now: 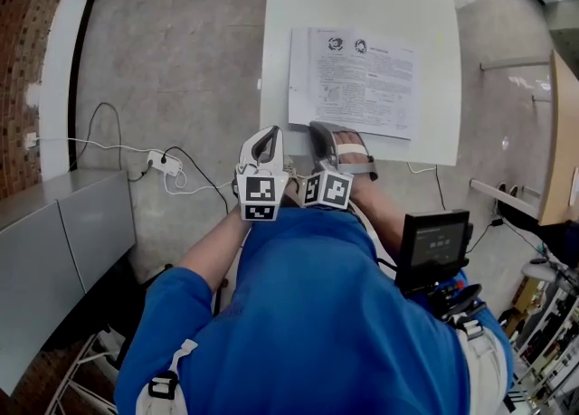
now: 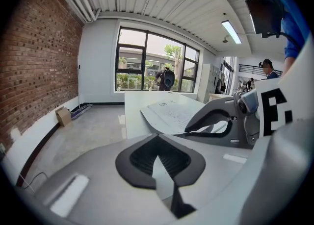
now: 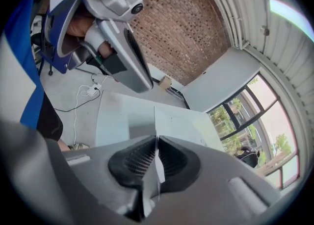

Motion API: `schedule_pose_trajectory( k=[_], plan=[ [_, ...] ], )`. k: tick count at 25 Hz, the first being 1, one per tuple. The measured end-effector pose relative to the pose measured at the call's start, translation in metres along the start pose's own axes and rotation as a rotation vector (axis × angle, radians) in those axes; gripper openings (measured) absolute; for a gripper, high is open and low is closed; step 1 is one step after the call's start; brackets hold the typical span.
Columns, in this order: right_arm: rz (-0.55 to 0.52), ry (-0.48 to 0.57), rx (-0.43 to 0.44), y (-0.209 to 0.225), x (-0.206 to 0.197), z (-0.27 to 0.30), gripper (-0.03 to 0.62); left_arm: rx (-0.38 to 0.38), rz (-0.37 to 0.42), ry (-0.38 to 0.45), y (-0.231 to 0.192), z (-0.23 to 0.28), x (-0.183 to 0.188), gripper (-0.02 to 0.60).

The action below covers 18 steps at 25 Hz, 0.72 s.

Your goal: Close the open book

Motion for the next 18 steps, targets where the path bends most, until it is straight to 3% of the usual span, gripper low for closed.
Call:
schedule_pose_trajectory(
  k=[18],
  plan=[
    [0.445, 0.133, -0.025, 0.05, -0.042, -0.063, 0.015, 0.002, 0.12, 0.085, 0.049, -0.024, 0.052, 0.005]
  ],
)
Point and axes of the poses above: the fingertips, and each gripper's own axes: z forward along the fingers, y to its right, x out of its top, the point moved 9 cm from there along -z, backward along the fingers, and after that the axes turned 8 degrees about -y, right-handed, at the moved point
